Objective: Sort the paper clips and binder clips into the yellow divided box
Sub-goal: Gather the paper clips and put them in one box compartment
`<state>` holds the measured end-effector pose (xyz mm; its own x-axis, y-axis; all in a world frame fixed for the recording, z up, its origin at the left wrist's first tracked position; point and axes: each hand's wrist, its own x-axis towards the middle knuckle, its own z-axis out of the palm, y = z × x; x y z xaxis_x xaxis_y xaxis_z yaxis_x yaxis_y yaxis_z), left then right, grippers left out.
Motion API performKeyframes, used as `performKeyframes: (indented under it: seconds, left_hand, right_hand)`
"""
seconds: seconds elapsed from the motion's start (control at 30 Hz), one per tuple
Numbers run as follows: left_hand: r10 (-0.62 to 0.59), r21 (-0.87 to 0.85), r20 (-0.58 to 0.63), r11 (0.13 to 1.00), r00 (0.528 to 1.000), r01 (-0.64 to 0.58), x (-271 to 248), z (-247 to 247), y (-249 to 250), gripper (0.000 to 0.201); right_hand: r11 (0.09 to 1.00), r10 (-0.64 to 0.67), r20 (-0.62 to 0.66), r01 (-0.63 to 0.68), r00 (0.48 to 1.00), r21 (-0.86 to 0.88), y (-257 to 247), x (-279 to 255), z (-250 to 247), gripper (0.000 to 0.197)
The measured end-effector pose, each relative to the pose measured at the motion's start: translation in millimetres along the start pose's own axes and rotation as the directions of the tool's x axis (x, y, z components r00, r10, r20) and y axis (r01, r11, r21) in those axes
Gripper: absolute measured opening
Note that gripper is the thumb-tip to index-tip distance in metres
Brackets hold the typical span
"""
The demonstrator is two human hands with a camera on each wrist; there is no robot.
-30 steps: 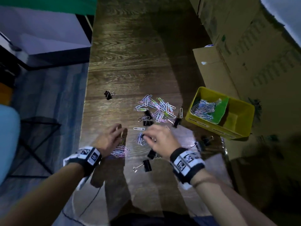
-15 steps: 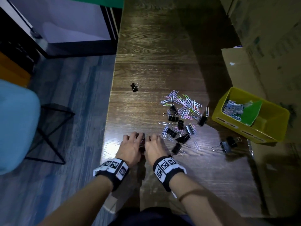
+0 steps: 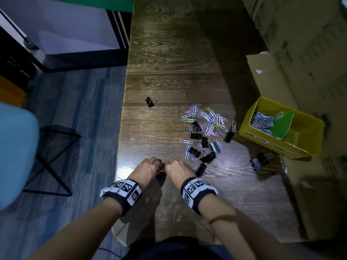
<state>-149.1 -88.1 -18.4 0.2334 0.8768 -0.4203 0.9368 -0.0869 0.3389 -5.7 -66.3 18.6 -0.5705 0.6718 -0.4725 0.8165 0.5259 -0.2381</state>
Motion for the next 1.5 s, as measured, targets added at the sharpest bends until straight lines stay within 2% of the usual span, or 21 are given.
performKeyframes:
  seconds: [0.2, 0.37, 0.6, 0.9, 1.07, 1.17, 1.23, 1.33, 1.4, 1.5]
  left_hand:
    - [-0.002, 0.046, 0.051, 0.999, 0.999, -0.001, 4.1, -10.1, -0.1, 0.030]
    - [0.035, 0.144, 0.084, 0.988, 0.996, -0.047, 1.9, -10.4, -0.8, 0.029]
    - [0.005, 0.200, 0.102, 0.980, 0.995, -0.026, 0.3, -10.2, -5.7, 0.031]
    - [0.015, 0.190, 0.080, 0.981, 0.997, -0.030, -6.7, -4.6, 1.3, 0.033]
    - [-0.025, 0.081, 0.002, 0.996, 1.000, 0.024, -7.0, -2.3, 1.6, 0.029]
    - [-0.032, -0.027, -0.064, 0.999, 0.997, 0.030, -6.3, -4.8, -2.1, 0.021]
    - [-0.065, -0.100, -0.081, 0.993, 0.995, 0.056, -4.4, -8.5, -6.0, 0.016]
    - [-0.089, -0.248, -0.082, 0.967, 0.993, 0.066, -1.6, -12.8, -13.1, 0.013]
    - [-0.118, -0.412, -0.065, 0.908, 0.991, 0.082, -0.8, -14.6, -16.0, 0.009]
    - [-0.223, -0.644, -0.014, 0.747, 0.975, 0.162, 0.7, -17.4, -17.4, 0.008]
  right_hand:
    - [0.999, 0.010, -0.020, -0.011, 1.000, -0.030, -4.3, -2.4, -11.0, 0.030]
    - [0.998, -0.030, 0.016, 0.031, 0.999, -0.061, -5.4, -4.8, -11.6, 0.025]
    - [0.994, -0.073, 0.101, 0.081, 0.992, -0.069, -2.0, 1.5, -14.5, 0.022]
    - [0.991, -0.089, 0.043, 0.093, 0.995, -0.093, -7.7, 2.5, -5.4, 0.027]
    - [0.999, -0.051, 0.055, 0.052, 0.997, -0.012, 2.4, 2.0, -7.4, 0.022]
    - [0.988, 0.056, 0.094, -0.068, 0.994, 0.138, 10.4, 6.8, -5.0, 0.022]
    - [0.929, 0.166, 0.088, -0.186, 0.982, 0.319, 17.5, 11.6, -1.1, 0.023]
    - [0.835, 0.245, 0.010, -0.216, 0.970, 0.506, 24.0, 16.3, 3.7, 0.024]
    - [0.785, 0.268, -0.023, -0.205, 0.963, 0.585, 26.0, 16.5, 3.6, 0.024]
    - [0.673, 0.324, -0.033, -0.206, 0.945, 0.711, 31.8, 18.5, 3.1, 0.022]
